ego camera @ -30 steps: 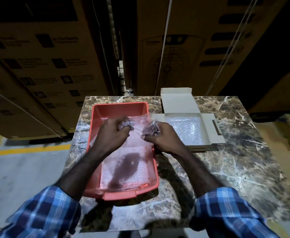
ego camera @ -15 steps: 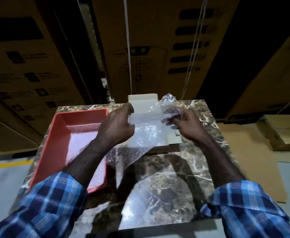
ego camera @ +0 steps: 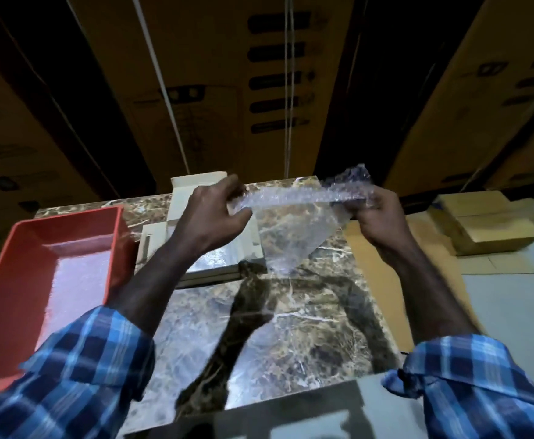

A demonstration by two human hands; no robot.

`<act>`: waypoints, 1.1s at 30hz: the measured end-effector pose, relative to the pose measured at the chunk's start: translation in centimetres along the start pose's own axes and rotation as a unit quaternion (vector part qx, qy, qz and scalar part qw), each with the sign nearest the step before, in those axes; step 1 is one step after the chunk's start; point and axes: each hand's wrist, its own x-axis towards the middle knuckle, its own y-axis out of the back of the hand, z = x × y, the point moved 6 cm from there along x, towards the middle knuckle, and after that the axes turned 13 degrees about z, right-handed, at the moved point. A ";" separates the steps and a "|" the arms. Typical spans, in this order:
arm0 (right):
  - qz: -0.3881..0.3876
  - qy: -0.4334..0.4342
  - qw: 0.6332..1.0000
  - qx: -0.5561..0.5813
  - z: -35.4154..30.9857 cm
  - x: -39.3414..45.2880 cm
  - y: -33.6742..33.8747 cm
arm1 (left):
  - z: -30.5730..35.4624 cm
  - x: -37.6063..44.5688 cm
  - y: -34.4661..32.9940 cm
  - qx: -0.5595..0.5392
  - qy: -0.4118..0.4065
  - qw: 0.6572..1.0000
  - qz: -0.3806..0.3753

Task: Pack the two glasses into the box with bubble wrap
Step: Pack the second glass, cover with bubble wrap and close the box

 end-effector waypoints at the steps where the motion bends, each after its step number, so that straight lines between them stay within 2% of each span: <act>1: -0.007 -0.009 1.000 0.008 0.5 -0.7 0.5 | 0.0 -1.0 -0.4 -0.012 -0.009 1.000 -0.027; 3: -0.036 -0.034 0.999 0.014 2.1 -2.5 0.9 | -0.6 -3.5 -1.5 -0.022 -0.017 0.995 -0.097; 6: -0.090 -0.068 0.993 -0.025 5.9 -5.8 1.0 | -2.8 -8.1 -3.4 -0.004 0.014 0.981 -0.194; 13: -0.149 -0.176 0.965 -0.124 15.5 -12.8 0.6 | -6.5 -17.3 -7.0 -0.010 0.075 0.943 -0.323; 15: -0.148 -0.188 0.959 -0.152 17.0 -13.9 0.5 | -7.6 -19.2 -7.6 -0.015 0.101 0.931 -0.350; 18: -0.163 -0.250 0.939 -0.170 18.7 -15.6 0.3 | -9.6 -21.2 -8.1 -0.026 0.142 0.911 -0.387; 22: -0.135 -0.287 0.941 -0.120 18.1 -16.2 -0.8 | -12.0 -21.5 -8.3 -0.104 0.258 0.899 -0.338; 25: -0.091 -0.313 0.942 -0.081 18.0 -15.9 -0.8 | -11.7 -21.3 -8.8 -0.186 0.343 0.875 -0.288; 26: -0.074 -0.316 0.943 -0.081 18.7 -15.5 -0.8 | -11.8 -21.2 -9.2 -0.220 0.390 0.858 -0.253; 28: -0.044 -0.319 0.940 -0.113 19.9 -14.9 -0.7 | -12.7 -21.4 -10.4 -0.289 0.498 0.799 -0.174; 30: -0.017 -0.335 0.930 -0.148 20.9 -14.4 -0.5 | -13.8 -21.8 -11.6 -0.310 0.568 0.754 -0.112; 31: -0.012 -0.343 0.926 -0.156 21.3 -14.3 -0.5 | -14.2 -21.9 -12.1 -0.299 0.585 0.748 -0.096; 33: -0.010 -0.336 0.926 -0.174 21.7 -14.0 -0.6 | -14.2 -21.8 -12.9 -0.273 0.587 0.757 -0.087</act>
